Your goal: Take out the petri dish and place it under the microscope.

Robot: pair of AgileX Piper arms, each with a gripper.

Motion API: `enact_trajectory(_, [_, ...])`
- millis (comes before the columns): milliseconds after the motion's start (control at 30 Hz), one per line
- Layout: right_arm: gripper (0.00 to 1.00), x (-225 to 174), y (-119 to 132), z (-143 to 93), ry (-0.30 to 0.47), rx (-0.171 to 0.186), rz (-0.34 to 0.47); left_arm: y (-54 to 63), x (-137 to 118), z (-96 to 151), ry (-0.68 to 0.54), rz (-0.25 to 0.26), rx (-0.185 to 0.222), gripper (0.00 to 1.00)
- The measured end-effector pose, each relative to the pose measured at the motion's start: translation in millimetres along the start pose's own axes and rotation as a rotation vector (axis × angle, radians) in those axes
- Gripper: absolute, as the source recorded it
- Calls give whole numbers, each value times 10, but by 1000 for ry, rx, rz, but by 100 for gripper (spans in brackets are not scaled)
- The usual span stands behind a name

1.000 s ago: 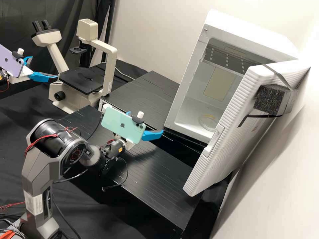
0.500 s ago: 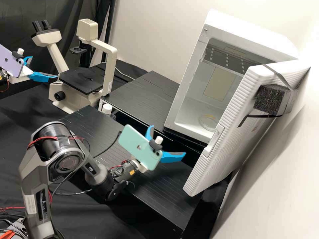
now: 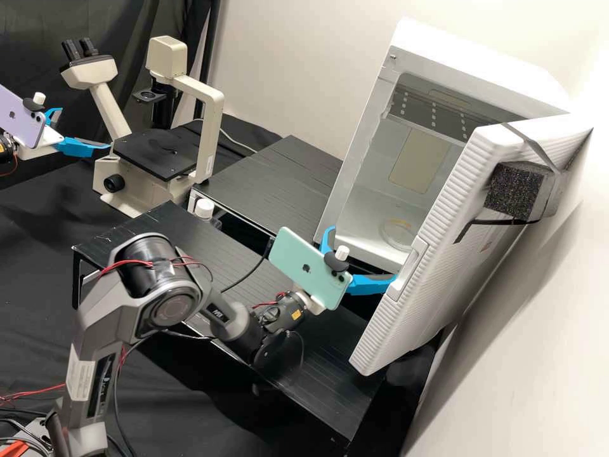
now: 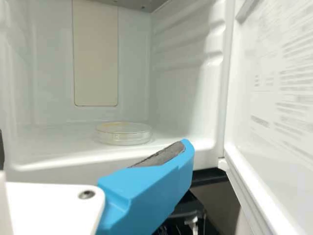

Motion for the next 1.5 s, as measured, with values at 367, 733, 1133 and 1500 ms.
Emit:
enact_trajectory(367, [100,472,-63,160,-37,-26,-32,0,0,0,0,0,0,100])
enact_trajectory(733, [100,703,-37,194,-8,47,-16,0,0,0,0,0,0,100])
enact_trajectory(1133, [100,879,45,287,-14,48,-88,0,0,0,0,0,0,100])
enact_trajectory(1500, [100,984,247,231,52,33,-100,0,0,0,0,0,0,100])
